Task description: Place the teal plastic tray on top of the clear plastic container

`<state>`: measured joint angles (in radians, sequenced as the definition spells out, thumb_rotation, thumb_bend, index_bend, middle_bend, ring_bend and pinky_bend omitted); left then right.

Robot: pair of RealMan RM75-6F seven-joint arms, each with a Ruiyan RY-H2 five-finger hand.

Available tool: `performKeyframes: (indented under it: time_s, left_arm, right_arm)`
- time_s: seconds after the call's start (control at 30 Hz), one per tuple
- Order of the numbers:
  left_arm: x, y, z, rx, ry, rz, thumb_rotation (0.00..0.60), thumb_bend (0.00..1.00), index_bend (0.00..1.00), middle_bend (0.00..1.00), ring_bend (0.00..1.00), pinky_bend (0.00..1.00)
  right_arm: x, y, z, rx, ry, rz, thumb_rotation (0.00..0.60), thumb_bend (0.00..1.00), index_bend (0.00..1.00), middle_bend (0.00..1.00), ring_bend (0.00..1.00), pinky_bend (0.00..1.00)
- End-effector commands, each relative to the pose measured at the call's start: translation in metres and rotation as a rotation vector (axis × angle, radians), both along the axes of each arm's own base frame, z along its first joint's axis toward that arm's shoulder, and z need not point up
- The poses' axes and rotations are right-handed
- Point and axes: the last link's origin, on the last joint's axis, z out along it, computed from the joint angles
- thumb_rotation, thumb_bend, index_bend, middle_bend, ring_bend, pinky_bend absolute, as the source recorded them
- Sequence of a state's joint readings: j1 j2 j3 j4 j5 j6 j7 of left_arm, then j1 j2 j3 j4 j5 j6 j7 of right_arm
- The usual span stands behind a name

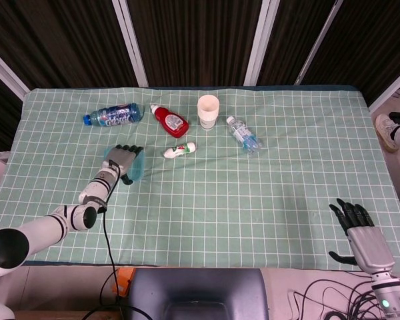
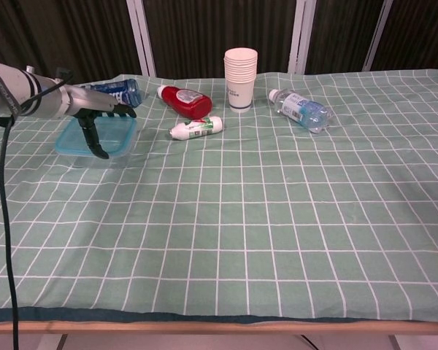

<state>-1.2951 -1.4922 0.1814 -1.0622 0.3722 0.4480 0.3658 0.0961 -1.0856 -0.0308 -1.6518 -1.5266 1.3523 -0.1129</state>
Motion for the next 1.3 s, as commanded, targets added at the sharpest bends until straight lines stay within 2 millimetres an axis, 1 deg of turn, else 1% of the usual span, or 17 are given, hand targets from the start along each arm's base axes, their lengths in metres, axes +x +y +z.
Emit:
performKeyframes:
  time_s: [0.03, 0.37, 0.5, 0.83, 1.3]
  left_arm:
    - [-0.0004, 0.0007, 0.0002, 0.004, -0.005, 0.000, 0.600, 0.28, 0.00, 0.10, 0.10, 0.14]
    - [-0.0018, 0.0011, 0.0004, 0.002, -0.030, 0.003, 0.600, 0.27, 0.00, 0.02, 0.03, 0.12]
    - [-0.0022, 0.0009, 0.0006, -0.002, -0.040, 0.009, 0.600, 0.25, 0.00, 0.00, 0.00, 0.09]
    - [-0.0028, 0.0022, 0.0003, 0.005, -0.053, 0.010, 0.600, 0.23, 0.00, 0.00, 0.00, 0.05]
    - [-0.0030, 0.0020, 0.0029, 0.022, -0.060, -0.013, 0.600, 0.23, 0.00, 0.00, 0.00, 0.04]
  right_arm:
    - [-0.0001, -0.0001, 0.0002, 0.000, 0.000, -0.001, 0.600, 0.07, 0.00, 0.00, 0.00, 0.00]
    - [-0.0003, -0.0004, -0.0001, 0.000, 0.000, -0.002, 0.600, 0.06, 0.00, 0.00, 0.00, 0.00]
    - [-0.0002, -0.0005, 0.0000, -0.001, 0.000, -0.002, 0.600, 0.06, 0.00, 0.00, 0.00, 0.00]
    - [-0.0003, -0.0005, 0.0003, -0.001, 0.000, -0.002, 0.600, 0.06, 0.00, 0.00, 0.00, 0.00]
    - [0.0000, -0.0003, 0.0005, -0.002, -0.001, -0.001, 0.600, 0.07, 0.00, 0.00, 0.00, 0.00]
